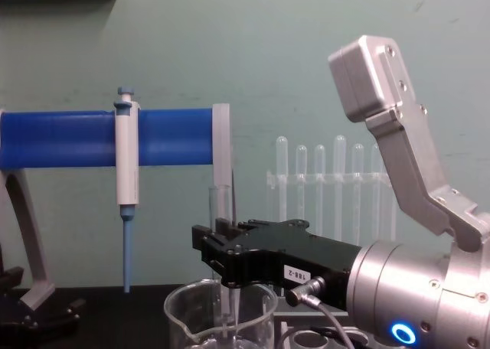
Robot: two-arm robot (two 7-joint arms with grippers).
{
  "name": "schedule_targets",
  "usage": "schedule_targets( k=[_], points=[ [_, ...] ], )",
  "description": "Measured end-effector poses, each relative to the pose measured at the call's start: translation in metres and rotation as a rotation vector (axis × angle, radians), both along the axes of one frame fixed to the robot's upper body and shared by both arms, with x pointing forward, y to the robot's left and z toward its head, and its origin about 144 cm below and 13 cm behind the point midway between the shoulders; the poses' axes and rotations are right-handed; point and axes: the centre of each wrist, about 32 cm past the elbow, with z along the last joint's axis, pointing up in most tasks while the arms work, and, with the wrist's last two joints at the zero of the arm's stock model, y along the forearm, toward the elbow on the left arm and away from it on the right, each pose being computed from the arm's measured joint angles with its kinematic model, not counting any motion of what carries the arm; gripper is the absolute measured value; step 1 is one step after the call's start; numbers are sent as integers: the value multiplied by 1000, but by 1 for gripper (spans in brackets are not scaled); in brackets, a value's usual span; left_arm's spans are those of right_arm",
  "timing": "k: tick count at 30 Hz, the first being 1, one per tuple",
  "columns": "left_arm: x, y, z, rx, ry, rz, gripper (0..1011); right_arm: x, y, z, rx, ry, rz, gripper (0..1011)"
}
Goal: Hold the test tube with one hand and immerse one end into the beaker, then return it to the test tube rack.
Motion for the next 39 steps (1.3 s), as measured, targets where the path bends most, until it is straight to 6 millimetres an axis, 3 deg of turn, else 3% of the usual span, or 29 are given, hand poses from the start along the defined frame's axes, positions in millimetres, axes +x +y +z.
schedule_targets(
  k=[39],
  points=[
    [0, 0, 0, 0, 0, 0, 1000, 0, 0, 0, 3, 1, 1, 225]
  ],
)
